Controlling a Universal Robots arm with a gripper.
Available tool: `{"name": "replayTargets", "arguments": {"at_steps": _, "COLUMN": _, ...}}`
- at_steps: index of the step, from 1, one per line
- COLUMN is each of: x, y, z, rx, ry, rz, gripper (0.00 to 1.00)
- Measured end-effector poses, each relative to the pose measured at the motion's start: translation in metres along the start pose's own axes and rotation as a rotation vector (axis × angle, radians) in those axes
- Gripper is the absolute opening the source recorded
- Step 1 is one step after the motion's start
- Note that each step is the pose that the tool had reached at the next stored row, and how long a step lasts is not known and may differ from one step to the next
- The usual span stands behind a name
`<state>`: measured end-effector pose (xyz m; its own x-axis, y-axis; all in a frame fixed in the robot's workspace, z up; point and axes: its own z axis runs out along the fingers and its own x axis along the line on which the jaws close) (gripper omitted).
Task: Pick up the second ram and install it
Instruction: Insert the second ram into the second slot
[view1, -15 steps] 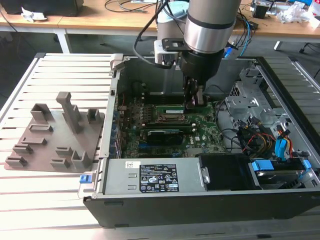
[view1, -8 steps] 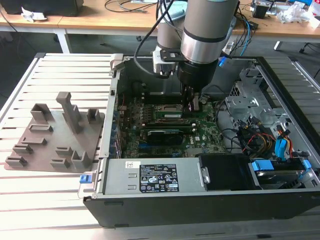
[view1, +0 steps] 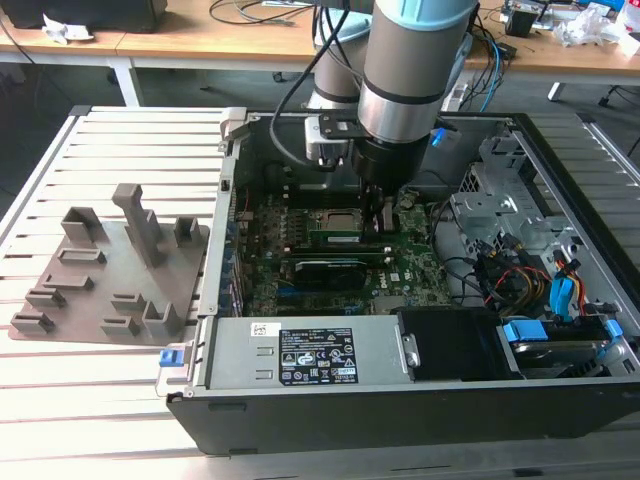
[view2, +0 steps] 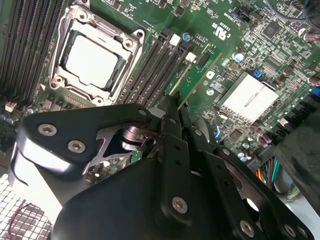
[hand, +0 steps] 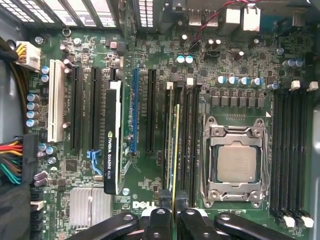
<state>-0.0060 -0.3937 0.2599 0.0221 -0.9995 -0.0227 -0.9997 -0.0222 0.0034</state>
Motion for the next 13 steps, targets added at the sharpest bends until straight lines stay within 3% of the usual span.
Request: {"name": "replayTargets", "arguments": {"at_steps": 13, "x": 0.0003, "y": 0.0, "z": 0.0142, "rx": 0.0, "ry": -0.003, "rz": 0.0, "gripper": 0.14}}
